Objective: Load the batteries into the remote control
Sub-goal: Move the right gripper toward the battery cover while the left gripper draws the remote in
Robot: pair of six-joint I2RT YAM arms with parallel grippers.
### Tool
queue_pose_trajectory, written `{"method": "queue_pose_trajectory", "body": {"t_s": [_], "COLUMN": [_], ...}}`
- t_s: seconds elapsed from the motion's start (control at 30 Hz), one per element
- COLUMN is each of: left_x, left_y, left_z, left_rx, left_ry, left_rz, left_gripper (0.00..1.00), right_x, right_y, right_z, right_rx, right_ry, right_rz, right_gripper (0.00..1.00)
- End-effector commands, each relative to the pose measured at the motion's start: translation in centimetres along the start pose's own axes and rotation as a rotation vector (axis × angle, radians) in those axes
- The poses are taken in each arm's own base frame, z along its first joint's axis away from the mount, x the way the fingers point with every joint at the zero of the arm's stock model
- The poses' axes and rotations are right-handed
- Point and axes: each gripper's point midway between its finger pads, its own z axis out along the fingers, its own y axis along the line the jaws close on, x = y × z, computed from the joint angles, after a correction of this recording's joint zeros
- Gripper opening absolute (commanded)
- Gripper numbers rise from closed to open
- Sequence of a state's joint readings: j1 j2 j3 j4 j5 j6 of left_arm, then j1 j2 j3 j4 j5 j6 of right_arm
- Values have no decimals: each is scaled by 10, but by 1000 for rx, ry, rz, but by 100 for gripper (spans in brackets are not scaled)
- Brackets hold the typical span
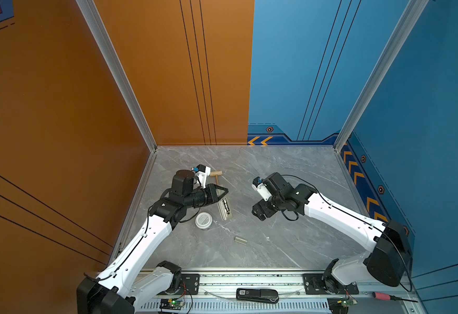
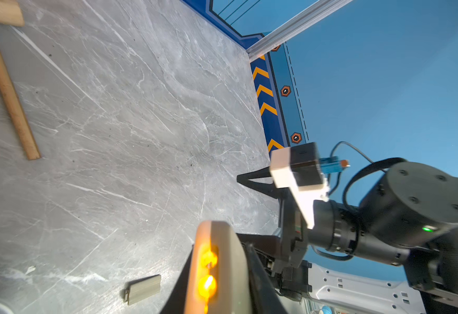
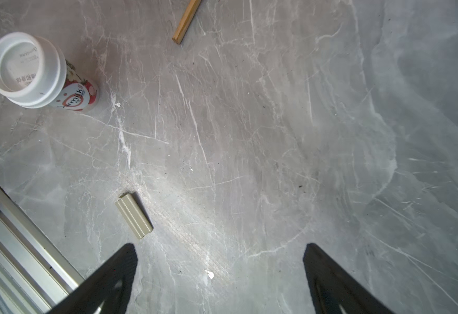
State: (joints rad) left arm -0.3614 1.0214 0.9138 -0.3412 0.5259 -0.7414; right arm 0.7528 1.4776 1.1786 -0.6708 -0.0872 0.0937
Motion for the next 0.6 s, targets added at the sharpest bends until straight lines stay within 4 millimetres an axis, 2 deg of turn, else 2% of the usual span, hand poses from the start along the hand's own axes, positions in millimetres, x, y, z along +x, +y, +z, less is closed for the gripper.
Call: {"method": "queue_pose_trajectory", "body": {"t_s": [0.0, 0.07, 0.13, 0.33, 0.47, 0.57], "left_x": [-4, -4, -2, 19, 32, 36], "left_y": [1, 5, 16, 52, 53, 51], "left_z": [-14, -18, -22, -30, -42, -53], "left_rx": [-72, -97, -146, -262, -241, -230], "left_ry": [-31, -45, -61, -76, -74, -84], "left_rz": [0, -3, -15, -84, -60, -11], "left_gripper": [0, 0, 0, 0, 0, 0], "right_x": [-4, 5, 16, 23, 24, 20], "right_y": [1, -10, -7, 6, 14, 33], "right_z": [1, 4, 5, -1, -1, 2], "right_rx": [-23, 12, -5, -24, 34, 35], "right_ry": [4, 94, 167, 101, 68, 32], "right_rz": [81, 202, 332, 737, 927, 1027], "right_gripper": [94, 94, 94, 99, 100, 100]}}
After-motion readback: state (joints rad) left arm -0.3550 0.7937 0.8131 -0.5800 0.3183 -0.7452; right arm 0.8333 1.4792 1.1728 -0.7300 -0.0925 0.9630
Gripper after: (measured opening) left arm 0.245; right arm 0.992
